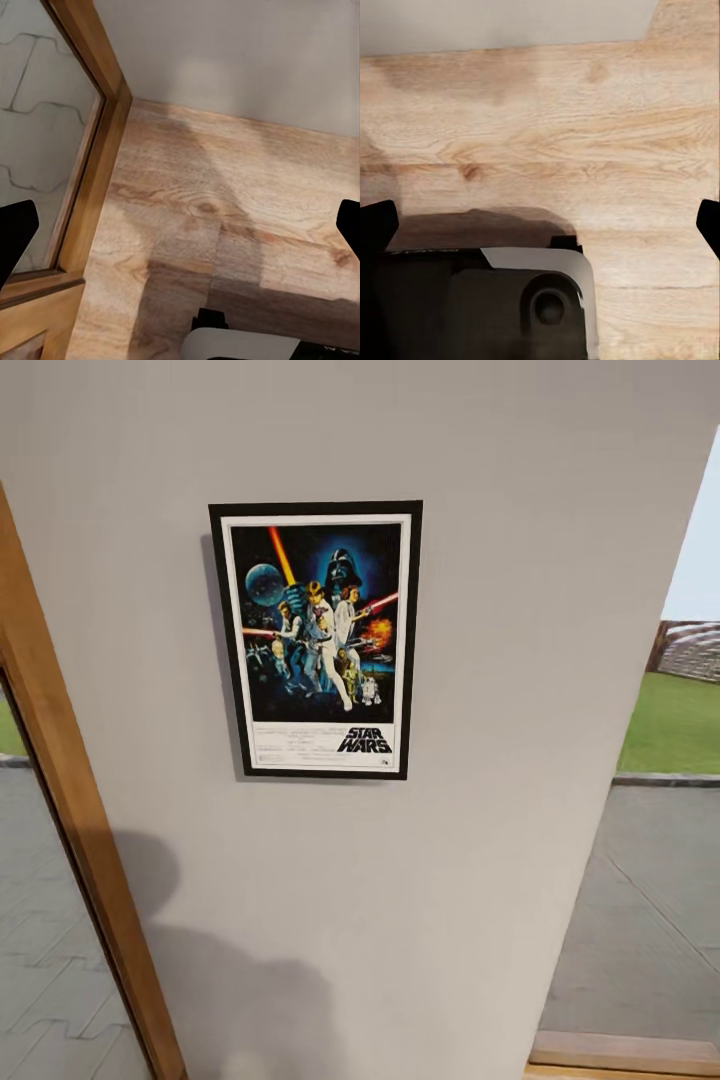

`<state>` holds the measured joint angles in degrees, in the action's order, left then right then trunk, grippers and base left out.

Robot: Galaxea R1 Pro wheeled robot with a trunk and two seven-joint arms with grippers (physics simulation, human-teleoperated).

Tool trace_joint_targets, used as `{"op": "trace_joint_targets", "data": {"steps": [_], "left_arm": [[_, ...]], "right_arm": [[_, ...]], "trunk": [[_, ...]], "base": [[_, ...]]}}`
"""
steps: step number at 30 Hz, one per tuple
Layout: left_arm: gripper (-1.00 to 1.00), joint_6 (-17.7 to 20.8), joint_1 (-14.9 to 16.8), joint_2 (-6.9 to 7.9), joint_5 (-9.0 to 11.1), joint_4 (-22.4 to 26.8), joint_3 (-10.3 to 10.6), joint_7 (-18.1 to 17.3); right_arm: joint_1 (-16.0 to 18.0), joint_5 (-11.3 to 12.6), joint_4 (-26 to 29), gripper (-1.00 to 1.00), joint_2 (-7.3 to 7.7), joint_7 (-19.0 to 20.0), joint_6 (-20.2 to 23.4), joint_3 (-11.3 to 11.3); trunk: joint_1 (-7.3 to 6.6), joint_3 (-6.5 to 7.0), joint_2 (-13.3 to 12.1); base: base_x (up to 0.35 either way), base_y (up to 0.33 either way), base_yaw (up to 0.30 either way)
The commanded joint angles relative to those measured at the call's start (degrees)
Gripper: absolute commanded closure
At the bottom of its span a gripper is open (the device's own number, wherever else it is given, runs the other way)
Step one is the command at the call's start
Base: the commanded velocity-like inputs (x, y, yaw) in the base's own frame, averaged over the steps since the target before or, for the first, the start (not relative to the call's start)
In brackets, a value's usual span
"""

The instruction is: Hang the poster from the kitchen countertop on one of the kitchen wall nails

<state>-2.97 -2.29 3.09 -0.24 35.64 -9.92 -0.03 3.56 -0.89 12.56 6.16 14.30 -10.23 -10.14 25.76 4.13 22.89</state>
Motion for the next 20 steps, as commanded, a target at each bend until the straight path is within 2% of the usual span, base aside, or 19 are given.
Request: {"op": "trace_joint_targets", "data": {"steps": [1, 6, 20], "left_arm": [[-1.0, -0.1, 0.0, -0.01, 0.0, 0.0, 0.0, 0.0], [-1.0, -0.1, 0.0, 0.03, 0.0, 0.0, 0.0, 0.0], [-1.0, -0.3, 0.0, 0.06, 0.0, 0.0, -0.1, 0.0]], "right_arm": [[0.0, -0.1, -1.9, -1.0, -0.09, 0.4, -0.1, -0.5], [0.0, -0.1, -5.9, -1.0, -0.16, 0.3, -0.2, -0.5], [0.0, -0.1, -7.1, -1.0, -0.11, 0.3, -0.2, -0.5]], "trunk": [[0.02, 0.01, 0.0], [0.02, 0.02, 0.0], [0.02, 0.02, 0.0]], "base": [[0.0, 0.0, 0.0], [0.0, 0.0, 0.0], [0.0, 0.0, 0.0]]}}
